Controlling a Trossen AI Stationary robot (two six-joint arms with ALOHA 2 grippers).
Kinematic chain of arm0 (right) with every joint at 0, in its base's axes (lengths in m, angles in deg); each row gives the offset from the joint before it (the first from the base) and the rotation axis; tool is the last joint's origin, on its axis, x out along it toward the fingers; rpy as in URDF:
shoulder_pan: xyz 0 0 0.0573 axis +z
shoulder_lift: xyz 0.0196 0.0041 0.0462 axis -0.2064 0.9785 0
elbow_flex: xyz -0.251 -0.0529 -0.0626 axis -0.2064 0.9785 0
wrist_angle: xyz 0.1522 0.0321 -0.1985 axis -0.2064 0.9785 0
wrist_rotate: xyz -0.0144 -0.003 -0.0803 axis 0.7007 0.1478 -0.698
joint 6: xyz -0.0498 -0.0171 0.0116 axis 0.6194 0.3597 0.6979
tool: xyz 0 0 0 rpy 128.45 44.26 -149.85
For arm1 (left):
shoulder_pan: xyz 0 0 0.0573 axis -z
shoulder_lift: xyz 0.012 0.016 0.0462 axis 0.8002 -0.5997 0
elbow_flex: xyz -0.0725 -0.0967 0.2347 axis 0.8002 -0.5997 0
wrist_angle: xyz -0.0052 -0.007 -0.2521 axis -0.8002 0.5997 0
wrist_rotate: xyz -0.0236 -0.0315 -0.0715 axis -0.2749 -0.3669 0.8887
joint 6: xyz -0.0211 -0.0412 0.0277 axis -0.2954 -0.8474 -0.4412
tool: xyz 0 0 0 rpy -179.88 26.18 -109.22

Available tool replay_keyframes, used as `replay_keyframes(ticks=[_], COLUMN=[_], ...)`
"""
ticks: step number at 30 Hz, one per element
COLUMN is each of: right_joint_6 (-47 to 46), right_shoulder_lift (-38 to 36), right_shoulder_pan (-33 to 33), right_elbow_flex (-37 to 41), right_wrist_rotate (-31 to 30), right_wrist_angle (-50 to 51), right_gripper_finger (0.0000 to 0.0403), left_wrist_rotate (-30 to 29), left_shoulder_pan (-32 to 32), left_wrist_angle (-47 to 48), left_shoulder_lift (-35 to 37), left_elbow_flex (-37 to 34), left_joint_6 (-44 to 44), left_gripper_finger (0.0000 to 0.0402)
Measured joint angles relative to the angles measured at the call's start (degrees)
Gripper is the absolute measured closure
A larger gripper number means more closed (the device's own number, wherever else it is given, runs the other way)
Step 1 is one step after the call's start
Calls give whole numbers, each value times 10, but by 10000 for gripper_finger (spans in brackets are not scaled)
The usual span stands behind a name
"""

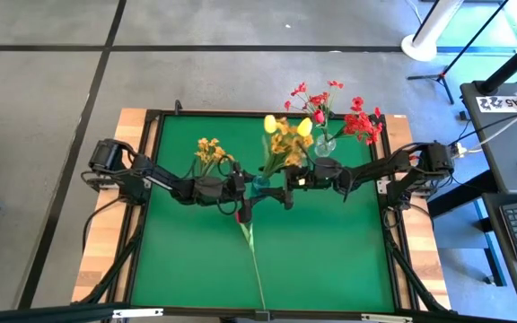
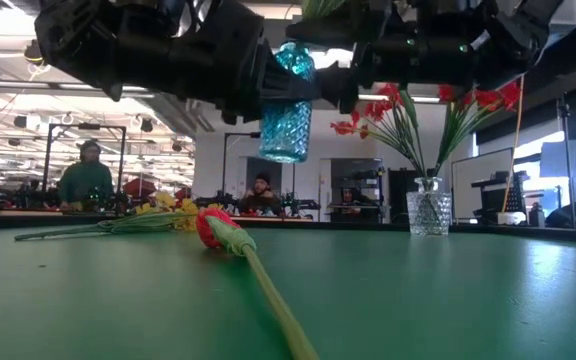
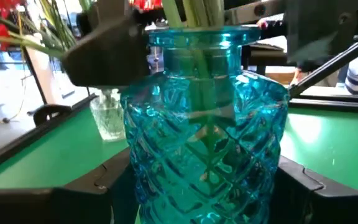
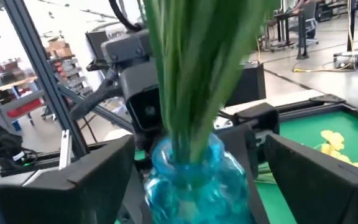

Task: Sort flowers into vase by color
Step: Put the yellow flower into the blue vase

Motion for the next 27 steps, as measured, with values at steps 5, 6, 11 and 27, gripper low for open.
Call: replay_keyframes(ticks=[5, 6, 11, 27], right_joint_6=[1, 1, 11, 20], right_shoulder_lift=[0, 0, -1, 0], right_shoulder_pan=[0, 0, 0, 0], right_elbow_flex=[-2, -2, -3, -2], right_wrist_rotate=[0, 0, -3, -2], right_wrist_angle=[27, 33, 45, 75], right_gripper_finger=[112, 130, 202, 253], left_wrist_rotate=[0, 0, -4, -36], left_shoulder_pan=[1, 1, 1, 1], left_wrist_angle=[12, 12, 15, 49], left_shoulder_lift=[0, 0, 0, 0], left_elbow_flex=[0, 0, -1, 1], left_joint_6=[-7, -8, -23, -26], left_gripper_finger=[160, 160, 160, 110])
